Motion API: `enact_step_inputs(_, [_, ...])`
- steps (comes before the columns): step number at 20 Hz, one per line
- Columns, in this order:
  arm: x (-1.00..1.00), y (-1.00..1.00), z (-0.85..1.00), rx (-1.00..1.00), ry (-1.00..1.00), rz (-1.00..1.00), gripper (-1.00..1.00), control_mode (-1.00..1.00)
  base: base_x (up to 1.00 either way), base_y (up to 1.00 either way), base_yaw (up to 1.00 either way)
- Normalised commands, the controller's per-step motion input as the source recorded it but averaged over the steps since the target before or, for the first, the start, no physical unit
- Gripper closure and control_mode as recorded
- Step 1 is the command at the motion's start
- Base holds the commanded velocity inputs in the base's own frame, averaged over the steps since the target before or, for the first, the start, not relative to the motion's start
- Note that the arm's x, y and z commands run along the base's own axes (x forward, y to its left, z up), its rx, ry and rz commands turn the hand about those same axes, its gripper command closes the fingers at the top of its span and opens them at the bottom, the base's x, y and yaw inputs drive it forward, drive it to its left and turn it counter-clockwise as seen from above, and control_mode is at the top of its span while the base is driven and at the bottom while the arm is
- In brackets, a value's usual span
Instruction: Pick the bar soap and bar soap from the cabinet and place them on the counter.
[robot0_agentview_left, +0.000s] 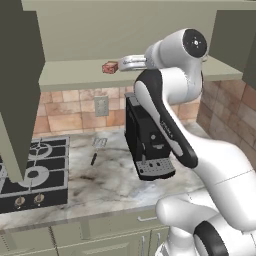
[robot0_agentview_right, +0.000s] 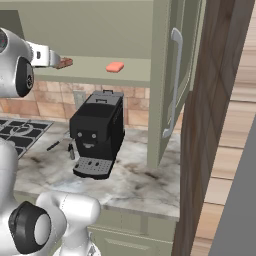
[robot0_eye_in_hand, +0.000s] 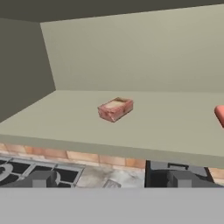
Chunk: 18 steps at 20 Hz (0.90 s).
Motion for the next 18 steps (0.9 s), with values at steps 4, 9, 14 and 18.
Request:
enact_step_inputs(4, [0.18,0.0,0.0,0.0,0.0,0.0,-1.0,-1.0,0.0,0.0,0.0])
enact_step_inputs(9, [0.16,0.02,-0.1,0.0,0.01,0.0,-1.0,-1.0,0.0,0.0,0.0])
enact_step_inputs(14, [0.18,0.05,-0.06,-0.01,0.0,0.0,-1.0,-1.0,0.0,0.0,0.0])
enact_step_inputs(18, [0.25,0.02,0.0,-0.01,0.01,0.0,-1.0,-1.0,0.0,0.0,0.0])
